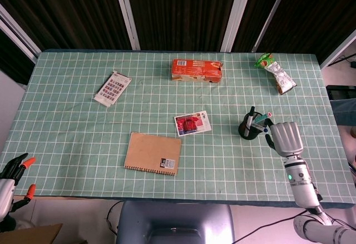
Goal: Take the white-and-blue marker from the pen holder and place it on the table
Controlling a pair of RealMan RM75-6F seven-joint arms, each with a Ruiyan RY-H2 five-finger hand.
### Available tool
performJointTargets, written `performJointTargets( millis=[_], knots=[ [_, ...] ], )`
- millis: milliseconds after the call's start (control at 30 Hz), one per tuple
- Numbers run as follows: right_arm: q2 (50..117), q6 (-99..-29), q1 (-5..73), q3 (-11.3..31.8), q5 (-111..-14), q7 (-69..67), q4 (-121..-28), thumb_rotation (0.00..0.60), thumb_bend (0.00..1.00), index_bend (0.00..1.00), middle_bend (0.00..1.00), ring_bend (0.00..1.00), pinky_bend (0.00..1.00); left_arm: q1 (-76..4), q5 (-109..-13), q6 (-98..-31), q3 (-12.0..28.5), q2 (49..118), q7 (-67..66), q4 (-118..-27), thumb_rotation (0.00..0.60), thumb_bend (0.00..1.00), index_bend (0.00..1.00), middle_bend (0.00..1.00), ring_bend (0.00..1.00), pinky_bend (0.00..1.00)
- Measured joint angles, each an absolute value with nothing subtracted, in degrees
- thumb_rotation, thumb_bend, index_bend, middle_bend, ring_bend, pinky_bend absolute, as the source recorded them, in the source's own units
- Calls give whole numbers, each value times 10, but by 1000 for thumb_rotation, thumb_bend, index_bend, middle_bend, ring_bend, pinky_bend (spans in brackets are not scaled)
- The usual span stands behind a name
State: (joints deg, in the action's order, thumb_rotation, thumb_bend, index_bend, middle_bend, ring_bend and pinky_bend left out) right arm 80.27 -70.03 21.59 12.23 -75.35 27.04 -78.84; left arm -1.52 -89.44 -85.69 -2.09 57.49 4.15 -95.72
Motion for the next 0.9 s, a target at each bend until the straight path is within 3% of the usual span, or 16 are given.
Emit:
performJointTargets(
  millis=[900],
  knots=[
    [841,-703,240,110,-740,261,-733,600,476,594,989,1000,1000,-16,-889,-852,-19,574,42,-958,600,442,185,50,75,373]
  ],
)
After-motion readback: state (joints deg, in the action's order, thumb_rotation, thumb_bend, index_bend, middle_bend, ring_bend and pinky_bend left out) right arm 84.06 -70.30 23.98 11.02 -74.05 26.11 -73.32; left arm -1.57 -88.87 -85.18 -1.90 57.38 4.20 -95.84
